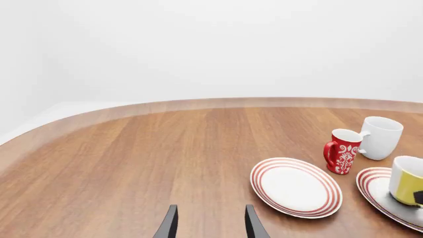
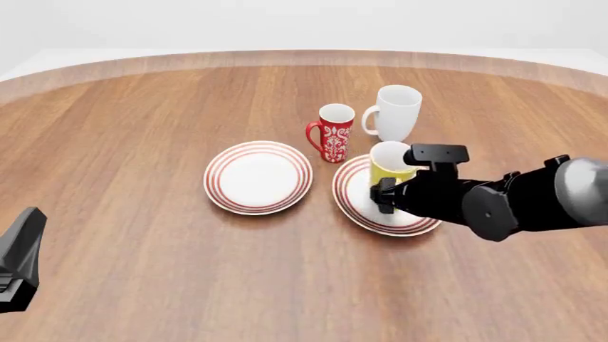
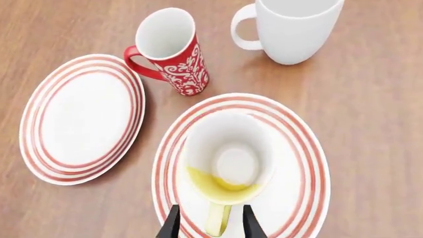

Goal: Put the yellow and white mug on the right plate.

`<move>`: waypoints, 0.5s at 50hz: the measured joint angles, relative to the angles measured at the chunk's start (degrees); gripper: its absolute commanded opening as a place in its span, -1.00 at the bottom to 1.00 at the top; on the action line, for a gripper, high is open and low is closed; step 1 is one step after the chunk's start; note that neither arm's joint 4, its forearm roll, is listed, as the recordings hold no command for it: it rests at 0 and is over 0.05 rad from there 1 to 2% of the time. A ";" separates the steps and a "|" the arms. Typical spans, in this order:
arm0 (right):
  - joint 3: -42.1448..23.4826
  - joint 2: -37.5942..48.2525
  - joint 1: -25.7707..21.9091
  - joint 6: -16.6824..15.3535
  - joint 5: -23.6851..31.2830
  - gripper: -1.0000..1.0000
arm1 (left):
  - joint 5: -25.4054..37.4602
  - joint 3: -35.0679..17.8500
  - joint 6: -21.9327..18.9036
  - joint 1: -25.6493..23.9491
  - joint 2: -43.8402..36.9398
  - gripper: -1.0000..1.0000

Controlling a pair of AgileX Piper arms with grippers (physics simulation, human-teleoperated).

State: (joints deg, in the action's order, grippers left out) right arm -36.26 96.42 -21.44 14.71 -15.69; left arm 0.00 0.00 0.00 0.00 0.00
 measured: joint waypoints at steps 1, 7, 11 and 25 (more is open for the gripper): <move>0.01 0.01 0.00 0.05 -0.02 1.00 | 0.00 0.00 0.00 0.00 0.00 1.00; 0.17 -0.17 0.01 0.29 0.03 1.00 | 0.00 0.00 0.00 0.00 0.00 1.00; 0.47 -0.55 -0.08 0.53 0.14 1.00 | 0.00 0.00 0.00 0.00 0.00 1.00; 2.72 -4.84 -0.28 1.57 1.64 1.00 | 0.00 0.00 0.00 0.00 0.00 1.00</move>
State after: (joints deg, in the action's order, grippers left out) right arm -33.54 91.59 -21.72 16.28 -14.05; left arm 0.00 0.00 0.00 0.00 0.00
